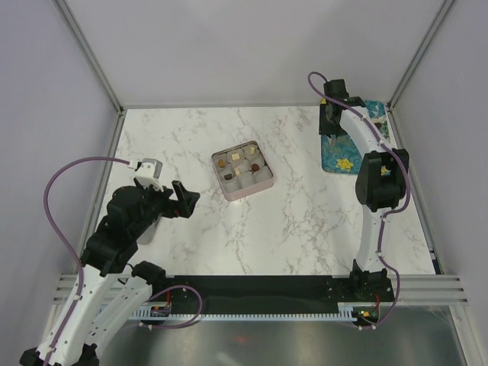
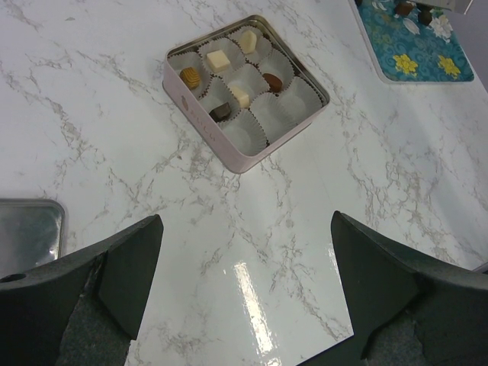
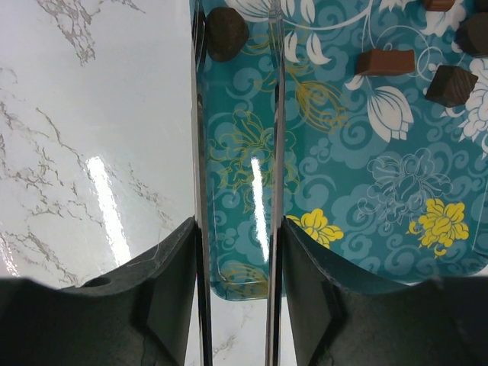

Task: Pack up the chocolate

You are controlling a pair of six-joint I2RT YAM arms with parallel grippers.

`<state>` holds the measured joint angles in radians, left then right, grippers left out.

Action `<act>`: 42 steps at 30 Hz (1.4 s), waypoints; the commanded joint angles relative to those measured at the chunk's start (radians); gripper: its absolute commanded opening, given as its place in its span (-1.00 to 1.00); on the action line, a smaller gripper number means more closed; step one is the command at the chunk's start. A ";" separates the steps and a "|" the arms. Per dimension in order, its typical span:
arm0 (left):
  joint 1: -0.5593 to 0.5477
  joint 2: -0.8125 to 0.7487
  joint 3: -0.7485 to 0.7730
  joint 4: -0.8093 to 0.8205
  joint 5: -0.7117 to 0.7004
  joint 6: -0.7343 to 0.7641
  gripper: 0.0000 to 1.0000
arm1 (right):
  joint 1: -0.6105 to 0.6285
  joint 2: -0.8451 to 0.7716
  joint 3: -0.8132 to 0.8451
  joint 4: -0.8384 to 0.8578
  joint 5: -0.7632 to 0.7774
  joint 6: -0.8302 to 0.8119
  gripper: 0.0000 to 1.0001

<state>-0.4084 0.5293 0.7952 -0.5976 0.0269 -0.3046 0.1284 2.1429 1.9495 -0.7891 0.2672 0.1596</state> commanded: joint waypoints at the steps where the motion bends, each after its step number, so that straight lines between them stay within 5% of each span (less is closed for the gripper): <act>1: -0.003 0.009 0.007 0.010 -0.008 0.024 0.99 | -0.006 0.003 0.017 0.036 0.004 0.011 0.05; 42: -0.003 0.001 0.007 0.012 0.002 0.022 0.99 | -0.065 -0.127 -0.096 -0.130 -0.115 0.032 -0.17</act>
<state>-0.4084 0.5404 0.7952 -0.5976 0.0273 -0.3046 0.0616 2.1128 1.8561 -0.8955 0.1596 0.1944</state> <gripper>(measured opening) 0.993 0.417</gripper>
